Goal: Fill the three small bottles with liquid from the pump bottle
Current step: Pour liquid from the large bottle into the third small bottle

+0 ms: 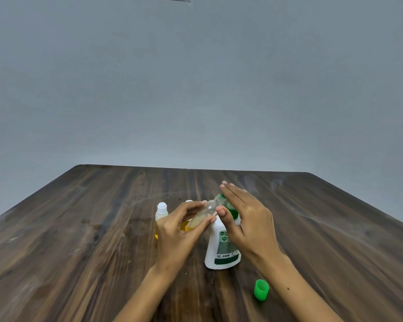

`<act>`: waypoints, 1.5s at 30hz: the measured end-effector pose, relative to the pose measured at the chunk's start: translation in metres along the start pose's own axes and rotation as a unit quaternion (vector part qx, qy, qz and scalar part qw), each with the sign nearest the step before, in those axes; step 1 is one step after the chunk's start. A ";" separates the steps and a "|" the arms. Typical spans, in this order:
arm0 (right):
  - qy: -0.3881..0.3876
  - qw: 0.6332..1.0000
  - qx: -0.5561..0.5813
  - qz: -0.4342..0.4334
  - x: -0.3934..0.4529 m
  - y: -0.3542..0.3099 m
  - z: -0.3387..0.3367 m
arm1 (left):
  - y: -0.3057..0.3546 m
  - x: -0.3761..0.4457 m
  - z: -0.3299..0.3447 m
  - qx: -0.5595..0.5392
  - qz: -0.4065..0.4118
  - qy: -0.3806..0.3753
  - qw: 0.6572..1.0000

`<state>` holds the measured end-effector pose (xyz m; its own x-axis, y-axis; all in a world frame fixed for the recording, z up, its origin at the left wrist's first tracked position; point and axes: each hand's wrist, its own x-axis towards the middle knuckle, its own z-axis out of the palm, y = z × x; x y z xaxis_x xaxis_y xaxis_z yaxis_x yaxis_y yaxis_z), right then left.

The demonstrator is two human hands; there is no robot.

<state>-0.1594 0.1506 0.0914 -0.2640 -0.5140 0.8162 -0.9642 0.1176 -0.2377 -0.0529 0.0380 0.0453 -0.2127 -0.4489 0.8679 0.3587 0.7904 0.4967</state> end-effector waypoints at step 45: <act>-0.010 1.000 0.025 0.017 -0.001 -0.001 0.007 | -0.003 0.001 -0.002 0.006 -0.010 0.007 1.000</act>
<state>-0.1579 0.1452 0.0875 -0.2952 -0.5273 0.7967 -0.9521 0.0932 -0.2911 -0.0523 0.0343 0.0450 -0.2068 -0.4695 0.8583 0.3438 0.7865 0.5131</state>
